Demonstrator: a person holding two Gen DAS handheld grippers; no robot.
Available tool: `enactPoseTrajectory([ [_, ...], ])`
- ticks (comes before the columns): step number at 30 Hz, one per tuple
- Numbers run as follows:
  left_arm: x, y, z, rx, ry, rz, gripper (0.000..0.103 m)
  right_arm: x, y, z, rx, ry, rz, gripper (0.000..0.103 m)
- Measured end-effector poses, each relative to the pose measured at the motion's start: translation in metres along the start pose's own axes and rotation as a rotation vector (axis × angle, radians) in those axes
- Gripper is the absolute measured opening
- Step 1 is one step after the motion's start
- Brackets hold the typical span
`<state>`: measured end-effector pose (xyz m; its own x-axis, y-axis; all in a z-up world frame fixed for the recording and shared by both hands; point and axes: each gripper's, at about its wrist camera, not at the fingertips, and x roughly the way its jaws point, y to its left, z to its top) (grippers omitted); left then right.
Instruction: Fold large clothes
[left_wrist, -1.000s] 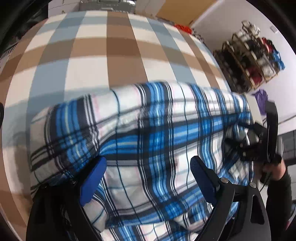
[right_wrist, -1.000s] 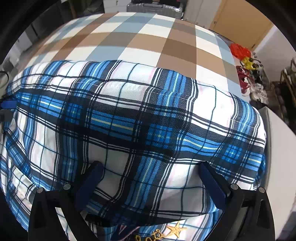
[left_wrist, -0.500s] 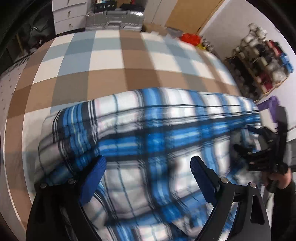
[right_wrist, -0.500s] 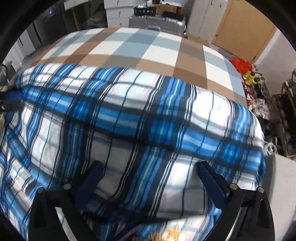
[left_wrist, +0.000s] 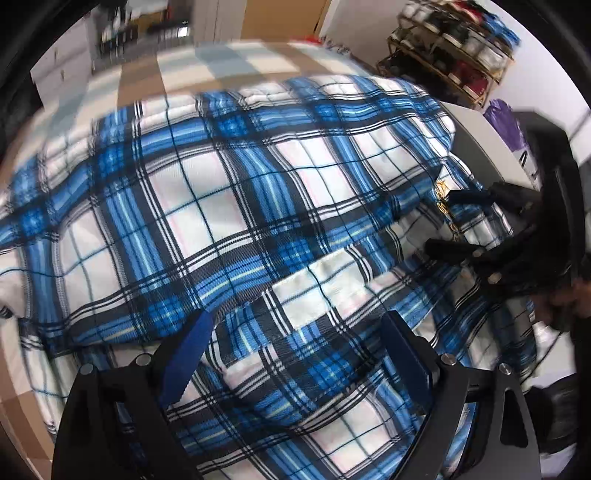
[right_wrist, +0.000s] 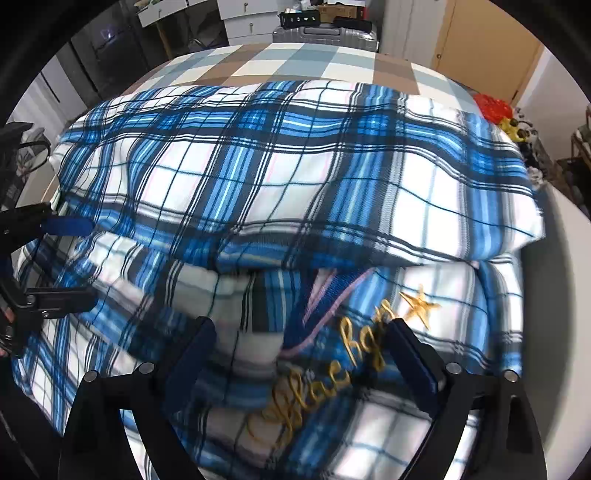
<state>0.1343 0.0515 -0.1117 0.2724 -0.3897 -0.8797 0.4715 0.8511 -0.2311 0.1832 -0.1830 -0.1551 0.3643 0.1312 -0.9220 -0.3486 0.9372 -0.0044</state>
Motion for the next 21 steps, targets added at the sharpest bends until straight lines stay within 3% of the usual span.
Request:
enactPoseTrajectory([
  [3,-0.002,-0.004,-0.006,0.047,0.022,0.051,0.089,-0.029,0.004,0.008,-0.004,-0.078,0.0,0.095],
  [5,-0.01,-0.008,-0.002,0.033,0.008,0.033,0.089,-0.041,0.005,0.02,0.011,-0.113,-0.021,0.095],
  [8,-0.046,0.008,0.015,-0.019,-0.096,-0.015,0.089,-0.042,0.003,0.047,0.016,-0.119,-0.043,0.095],
  [12,-0.064,0.044,0.04,-0.102,-0.174,0.034,0.09,-0.024,-0.014,0.075,0.037,-0.081,-0.041,0.095],
  [14,-0.051,0.069,0.044,-0.161,-0.131,0.045,0.09,-0.007,-0.031,0.08,0.073,-0.048,-0.03,0.095],
  [18,-0.015,0.098,0.018,-0.253,0.014,-0.005,0.09,0.026,-0.058,0.068,0.084,0.044,-0.028,0.098],
  [21,-0.007,0.097,0.004,-0.203,-0.011,-0.001,0.09,0.026,-0.055,0.051,-0.024,0.028,-0.037,0.1],
])
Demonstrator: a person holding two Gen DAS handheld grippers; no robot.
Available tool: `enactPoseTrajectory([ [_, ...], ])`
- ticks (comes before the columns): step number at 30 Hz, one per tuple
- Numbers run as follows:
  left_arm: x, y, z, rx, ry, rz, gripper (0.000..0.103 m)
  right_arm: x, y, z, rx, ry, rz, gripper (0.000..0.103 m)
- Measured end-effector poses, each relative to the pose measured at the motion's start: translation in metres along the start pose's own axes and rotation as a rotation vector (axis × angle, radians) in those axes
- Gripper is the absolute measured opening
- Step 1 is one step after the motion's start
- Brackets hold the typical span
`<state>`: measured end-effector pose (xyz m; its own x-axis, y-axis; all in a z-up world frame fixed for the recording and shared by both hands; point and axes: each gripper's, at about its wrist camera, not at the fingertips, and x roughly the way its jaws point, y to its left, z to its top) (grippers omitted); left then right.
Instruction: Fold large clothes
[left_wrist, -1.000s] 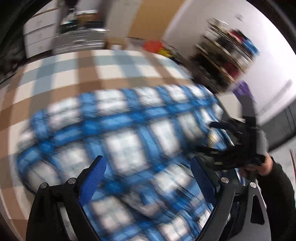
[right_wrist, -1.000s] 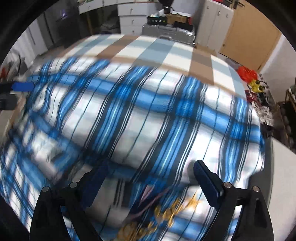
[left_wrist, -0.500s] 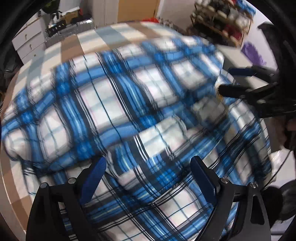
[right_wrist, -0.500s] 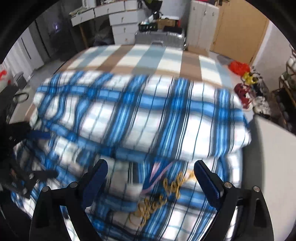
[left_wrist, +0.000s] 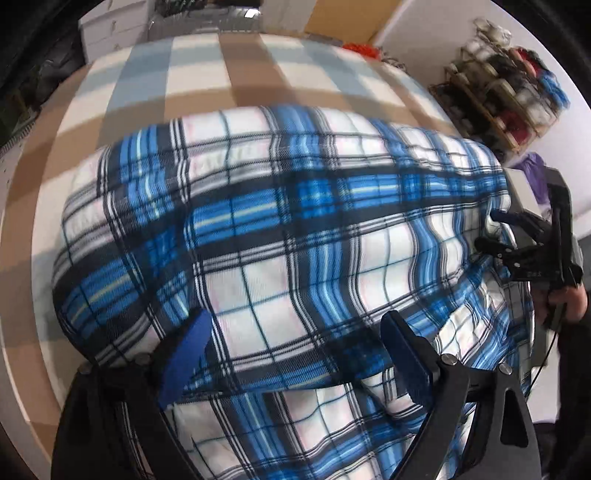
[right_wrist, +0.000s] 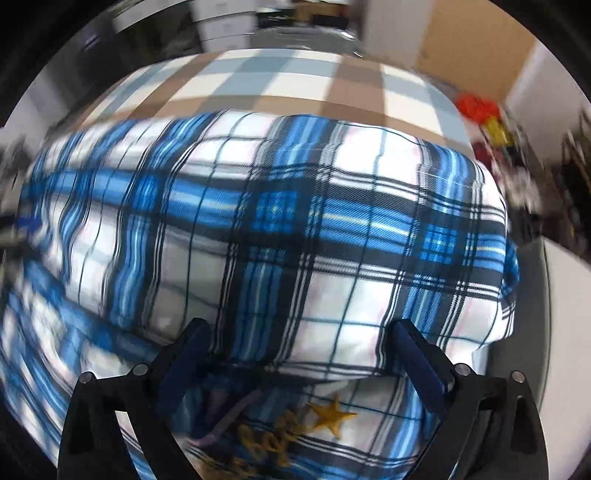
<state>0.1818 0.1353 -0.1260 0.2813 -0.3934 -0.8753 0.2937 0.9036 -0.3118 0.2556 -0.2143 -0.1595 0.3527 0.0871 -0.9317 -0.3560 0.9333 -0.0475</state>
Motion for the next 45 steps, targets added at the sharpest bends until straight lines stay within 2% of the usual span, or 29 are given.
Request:
enactPoseTrajectory([
  [3,0.0,-0.003,-0.011,0.055,-0.014,-0.02,0.09,-0.007,-0.005,-0.006,-0.017,0.043,0.009,0.1],
  [5,-0.005,-0.002,-0.013,0.034,0.009,-0.03,0.09,-0.016,-0.01,-0.004,-0.024,0.065,0.002,0.098],
  [6,-0.014,-0.004,-0.01,0.022,-0.005,-0.052,0.09,-0.024,-0.014,-0.001,-0.021,0.06,0.0,0.098],
  [8,-0.04,-0.013,0.0,0.055,-0.089,-0.134,0.09,-0.043,-0.02,0.009,0.003,0.008,0.035,0.099],
  [10,-0.061,-0.035,0.009,0.134,-0.186,-0.261,0.091,-0.062,-0.027,0.029,0.038,-0.066,0.065,0.099],
  [13,-0.046,-0.049,0.036,0.129,-0.168,-0.184,0.091,-0.059,-0.035,0.06,0.098,-0.12,-0.007,0.1],
  [14,-0.034,-0.047,0.045,0.092,-0.122,-0.164,0.091,-0.051,-0.038,0.068,0.129,-0.112,-0.013,0.1],
  [16,-0.005,-0.031,0.057,-0.004,-0.027,-0.148,0.091,-0.028,-0.042,0.082,0.177,-0.055,-0.003,0.099],
  [18,0.027,-0.02,0.06,-0.076,0.046,-0.149,0.09,-0.007,-0.041,0.087,0.166,0.0,-0.06,0.098],
  [21,0.033,-0.022,0.057,-0.06,0.026,-0.174,0.095,0.02,-0.027,0.081,0.117,0.056,-0.141,0.102],
  [23,0.031,-0.028,0.051,-0.03,0.033,-0.132,0.095,0.019,-0.027,0.078,0.128,0.037,-0.168,0.103],
  [25,0.026,-0.038,0.053,0.003,0.055,-0.071,0.095,0.018,-0.028,0.081,0.131,0.067,-0.17,0.103],
  [26,0.021,-0.04,0.054,-0.008,0.06,-0.056,0.095,0.015,-0.026,0.084,0.123,0.082,-0.185,0.101],
  [27,0.017,-0.045,0.054,-0.019,0.064,-0.075,0.095,0.01,-0.024,0.087,0.122,0.068,-0.189,0.096],
  [28,0.014,-0.053,0.054,-0.019,0.067,-0.115,0.095,0.002,-0.02,0.088,0.123,0.033,-0.173,0.096],
  [29,0.012,-0.063,0.054,-0.003,0.056,-0.15,0.095,-0.005,-0.012,0.089,0.119,0.007,-0.114,0.096],
  [31,0.013,-0.076,0.054,0.029,0.032,-0.132,0.095,-0.01,0.007,0.091,0.093,-0.007,-0.023,0.096],
  [32,0.02,-0.079,0.052,0.04,0.05,-0.103,0.095,-0.01,0.018,0.091,0.071,-0.006,-0.007,0.096],
  [34,0.038,-0.072,0.053,0.031,0.105,-0.043,0.095,-0.001,0.039,0.09,0.022,0.026,0.001,0.096],
  [35,0.045,-0.069,0.05,0.032,0.104,-0.007,0.095,0.005,0.048,0.088,0.013,0.04,-0.002,0.097],
  [36,0.047,-0.067,0.047,0.039,0.081,0.012,0.095,0.013,0.053,0.084,0.007,0.061,-0.017,0.098],
  [39,0.047,-0.066,0.038,0.077,0.043,0.02,0.095,0.017,0.053,0.074,0.049,0.045,0.013,0.101],
  [41,0.043,-0.07,0.032,0.118,0.026,0.062,0.095,0.017,0.053,0.073,0.006,0.066,0.031,0.098],
  [45,0.013,-0.058,0.024,0.121,-0.056,0.08,0.095,-0.006,0.024,0.068,0.007,0.003,0.035,0.098],
])
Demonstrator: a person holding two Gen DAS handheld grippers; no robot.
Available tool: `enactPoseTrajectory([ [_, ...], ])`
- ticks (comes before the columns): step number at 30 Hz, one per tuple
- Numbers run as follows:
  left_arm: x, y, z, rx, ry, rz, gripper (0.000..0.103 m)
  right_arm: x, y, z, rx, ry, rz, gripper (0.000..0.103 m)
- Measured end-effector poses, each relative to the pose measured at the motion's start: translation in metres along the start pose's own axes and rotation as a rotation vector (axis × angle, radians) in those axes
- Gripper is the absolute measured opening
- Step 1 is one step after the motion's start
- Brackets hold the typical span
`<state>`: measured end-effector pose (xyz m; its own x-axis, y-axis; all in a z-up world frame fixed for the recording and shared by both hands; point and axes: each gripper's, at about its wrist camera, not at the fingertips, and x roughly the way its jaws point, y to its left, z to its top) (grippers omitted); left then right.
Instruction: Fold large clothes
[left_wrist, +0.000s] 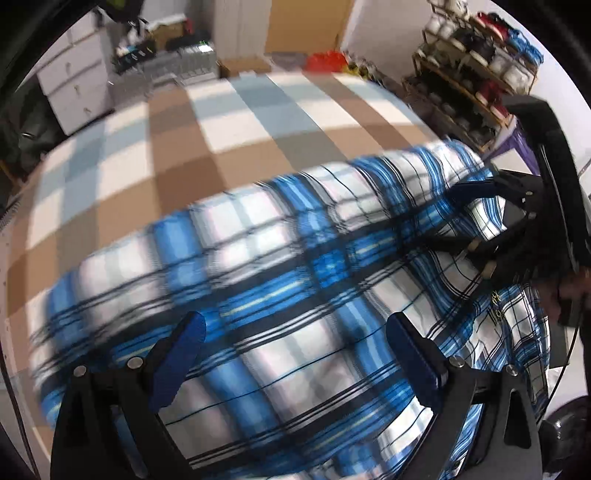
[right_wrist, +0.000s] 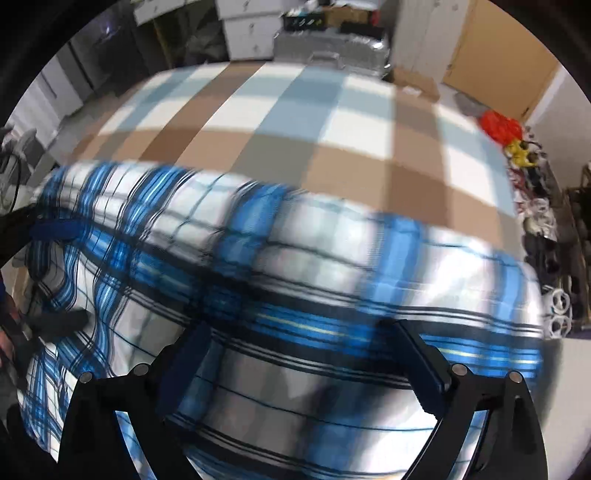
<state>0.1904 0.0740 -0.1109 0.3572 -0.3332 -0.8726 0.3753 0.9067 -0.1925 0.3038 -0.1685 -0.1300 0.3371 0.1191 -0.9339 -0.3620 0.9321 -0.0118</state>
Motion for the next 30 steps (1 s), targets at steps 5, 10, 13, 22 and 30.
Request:
enactPoseTrajectory([
  [5,-0.001,0.047,-0.02,-0.092,-0.013,0.031,0.095,0.005,-0.049,-0.016,0.112,0.035,-0.068,0.1],
  [10,0.007,0.043,-0.031,-0.075,-0.039,0.038,0.095,0.008,-0.048,-0.042,0.14,0.008,-0.082,0.103],
  [13,-0.008,0.035,-0.032,-0.083,-0.028,0.019,0.095,-0.001,-0.047,-0.041,0.131,0.044,-0.064,0.101],
  [22,0.0,0.032,-0.043,-0.055,-0.005,0.041,0.096,0.002,-0.064,-0.053,0.188,0.019,-0.059,0.103],
  [30,-0.053,-0.016,-0.062,-0.075,-0.174,0.163,0.097,-0.052,-0.054,-0.089,0.291,-0.153,0.108,0.103],
])
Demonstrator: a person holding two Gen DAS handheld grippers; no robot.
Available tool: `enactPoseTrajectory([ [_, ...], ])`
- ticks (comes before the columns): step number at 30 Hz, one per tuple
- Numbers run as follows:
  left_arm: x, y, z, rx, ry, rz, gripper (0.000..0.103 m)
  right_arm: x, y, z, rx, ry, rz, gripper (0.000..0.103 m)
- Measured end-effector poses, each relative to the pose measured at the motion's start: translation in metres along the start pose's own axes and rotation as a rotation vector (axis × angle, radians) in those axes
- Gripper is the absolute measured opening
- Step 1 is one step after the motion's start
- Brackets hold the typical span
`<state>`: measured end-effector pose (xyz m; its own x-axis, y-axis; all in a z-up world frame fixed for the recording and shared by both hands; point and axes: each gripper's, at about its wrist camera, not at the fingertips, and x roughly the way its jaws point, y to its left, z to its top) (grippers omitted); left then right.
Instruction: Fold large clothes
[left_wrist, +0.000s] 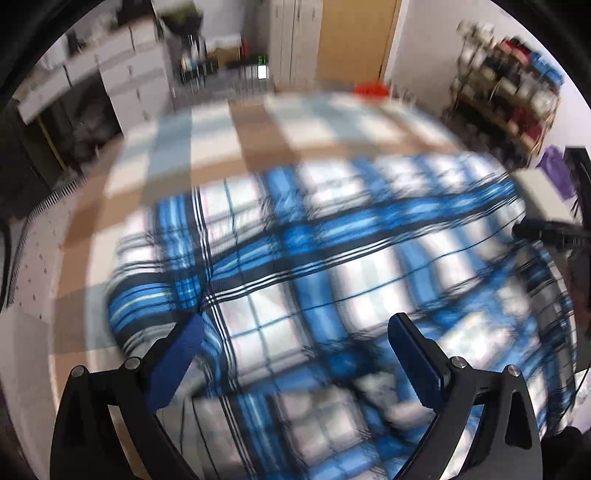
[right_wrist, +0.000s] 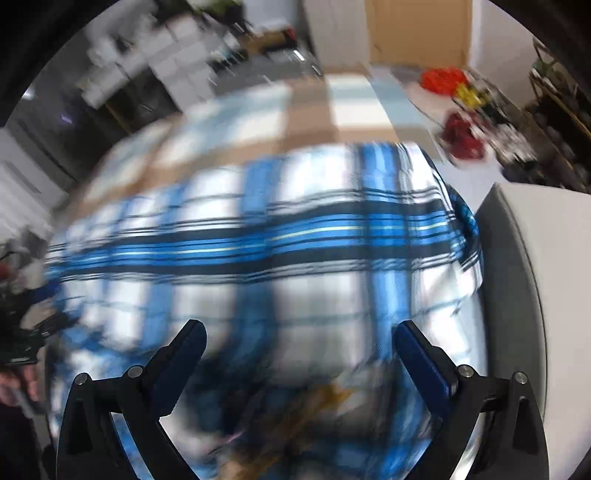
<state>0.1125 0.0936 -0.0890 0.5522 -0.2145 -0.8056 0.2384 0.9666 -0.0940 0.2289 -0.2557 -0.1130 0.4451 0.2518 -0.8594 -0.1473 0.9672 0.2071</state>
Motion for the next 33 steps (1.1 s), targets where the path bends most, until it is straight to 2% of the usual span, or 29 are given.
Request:
enactPoseTrajectory([
  [4,-0.08,-0.036,-0.023,0.001,-0.196,0.063,0.098,-0.076,0.04,-0.047,-0.078,-0.21,0.117,0.103],
  [9,-0.161,-0.071,-0.054,-0.026,-0.377,0.127,0.098,-0.141,0.075,-0.099,-0.071,-0.411,0.24,0.103],
  [13,-0.212,-0.086,-0.078,-0.061,-0.517,0.148,0.098,-0.187,0.094,-0.138,-0.081,-0.546,0.296,0.103],
  [17,-0.259,-0.088,-0.103,-0.14,-0.63,0.131,0.098,-0.214,0.108,-0.155,-0.065,-0.606,0.337,0.103],
  [21,-0.309,-0.098,-0.132,-0.203,-0.763,0.15,0.098,-0.234,0.113,-0.175,-0.069,-0.65,0.341,0.103],
  [24,-0.338,-0.103,-0.151,-0.237,-0.838,0.132,0.102,-0.254,0.119,-0.195,-0.061,-0.679,0.364,0.103],
  [30,-0.349,-0.116,-0.171,-0.221,-0.904,0.055,0.102,-0.271,0.129,-0.229,-0.058,-0.705,0.362,0.103],
  [33,-0.327,-0.114,-0.167,-0.212,-0.9,0.095,0.102,-0.266,0.133,-0.235,-0.08,-0.711,0.31,0.103],
])
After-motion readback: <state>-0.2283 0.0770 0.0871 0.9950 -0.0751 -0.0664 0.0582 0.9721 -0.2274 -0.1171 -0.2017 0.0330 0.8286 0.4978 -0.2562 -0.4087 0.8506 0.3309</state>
